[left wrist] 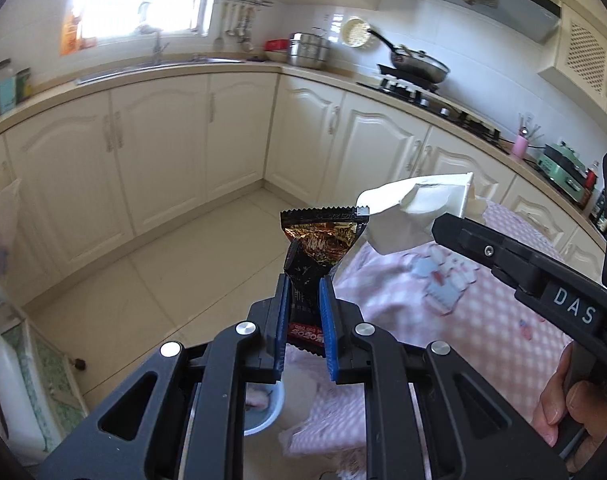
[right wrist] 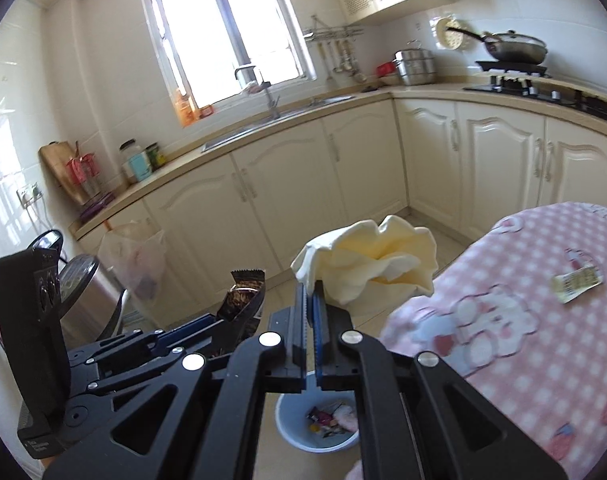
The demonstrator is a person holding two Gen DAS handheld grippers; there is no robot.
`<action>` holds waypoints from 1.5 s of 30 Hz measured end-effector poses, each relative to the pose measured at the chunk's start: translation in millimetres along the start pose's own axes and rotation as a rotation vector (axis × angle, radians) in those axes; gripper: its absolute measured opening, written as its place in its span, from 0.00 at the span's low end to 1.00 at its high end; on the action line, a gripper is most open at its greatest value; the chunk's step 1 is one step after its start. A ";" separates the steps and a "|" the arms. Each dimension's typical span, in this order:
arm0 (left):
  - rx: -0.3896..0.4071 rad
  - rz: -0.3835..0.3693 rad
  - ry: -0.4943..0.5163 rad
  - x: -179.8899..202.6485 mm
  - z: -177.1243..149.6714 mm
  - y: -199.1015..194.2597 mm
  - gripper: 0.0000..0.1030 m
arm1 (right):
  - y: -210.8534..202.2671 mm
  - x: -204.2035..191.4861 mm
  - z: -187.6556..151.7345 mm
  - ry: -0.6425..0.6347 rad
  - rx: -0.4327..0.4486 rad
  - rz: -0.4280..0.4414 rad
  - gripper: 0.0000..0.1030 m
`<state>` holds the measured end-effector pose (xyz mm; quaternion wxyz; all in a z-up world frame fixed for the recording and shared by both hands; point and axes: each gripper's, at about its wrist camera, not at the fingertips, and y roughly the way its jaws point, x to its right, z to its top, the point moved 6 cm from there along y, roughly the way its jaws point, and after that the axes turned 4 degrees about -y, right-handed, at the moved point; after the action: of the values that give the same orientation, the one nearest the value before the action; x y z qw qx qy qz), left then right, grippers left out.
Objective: Collect trash
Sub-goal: 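Carry the black wrapper and white tissue toward the blue bucket, then open the left tool over the bucket while the right tool releases the white tissue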
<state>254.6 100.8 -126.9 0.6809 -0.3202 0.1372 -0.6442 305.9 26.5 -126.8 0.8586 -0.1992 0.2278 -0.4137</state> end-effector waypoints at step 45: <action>-0.206 0.197 -0.145 -123.5 -67.7 86.6 0.45 | 160.7 -41.2 -98.0 0.018 -0.264 -0.001 0.03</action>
<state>266.1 199.4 -259.1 0.7123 -0.4191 0.1839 -0.5322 328.2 137.4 -282.8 0.8227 -0.3069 0.2880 -0.3823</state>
